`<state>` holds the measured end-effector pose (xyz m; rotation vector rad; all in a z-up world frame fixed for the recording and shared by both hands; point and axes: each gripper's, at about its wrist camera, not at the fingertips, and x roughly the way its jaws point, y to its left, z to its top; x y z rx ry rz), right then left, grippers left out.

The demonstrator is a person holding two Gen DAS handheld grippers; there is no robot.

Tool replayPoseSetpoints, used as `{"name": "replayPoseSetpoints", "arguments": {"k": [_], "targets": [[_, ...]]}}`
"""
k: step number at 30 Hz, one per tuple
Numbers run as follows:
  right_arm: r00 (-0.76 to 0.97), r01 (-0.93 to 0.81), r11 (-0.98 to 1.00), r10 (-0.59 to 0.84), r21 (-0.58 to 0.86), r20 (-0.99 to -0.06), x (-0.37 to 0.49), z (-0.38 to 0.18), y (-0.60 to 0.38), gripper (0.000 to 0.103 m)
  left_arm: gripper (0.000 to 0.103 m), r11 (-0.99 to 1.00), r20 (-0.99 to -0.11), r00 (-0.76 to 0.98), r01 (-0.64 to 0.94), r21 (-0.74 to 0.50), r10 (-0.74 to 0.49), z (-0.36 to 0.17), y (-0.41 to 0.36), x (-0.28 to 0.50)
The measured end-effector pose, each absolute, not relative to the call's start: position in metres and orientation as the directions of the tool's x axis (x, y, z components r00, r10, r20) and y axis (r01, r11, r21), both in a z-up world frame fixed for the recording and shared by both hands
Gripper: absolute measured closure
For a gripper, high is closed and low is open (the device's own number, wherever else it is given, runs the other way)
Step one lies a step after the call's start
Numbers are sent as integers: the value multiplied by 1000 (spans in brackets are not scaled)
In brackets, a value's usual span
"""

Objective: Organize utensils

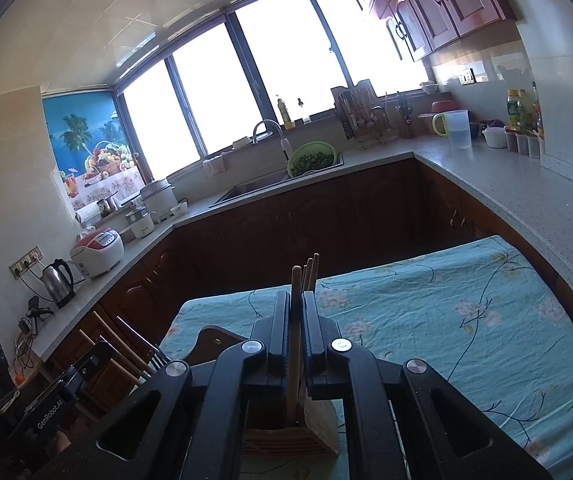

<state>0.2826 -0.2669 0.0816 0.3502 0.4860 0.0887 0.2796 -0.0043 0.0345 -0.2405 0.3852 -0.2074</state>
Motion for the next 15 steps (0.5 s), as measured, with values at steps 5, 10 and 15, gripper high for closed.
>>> {"name": "replayPoseSetpoints", "arguments": {"k": [5,10,15], "targets": [[880,-5,922,188,388,-436,279,82,-270,84,72,951,-369,898,142,-275,-241,35,-5,278],[900,-14,909,192,417,-390,259,86,-276,50,47,950,-344,912,125,-286,-223,42,1,260],[913,-33,890,212,455,-349,230,82,-281,8,27,956,-354,916,87,-280,-187,34,9,230]]}}
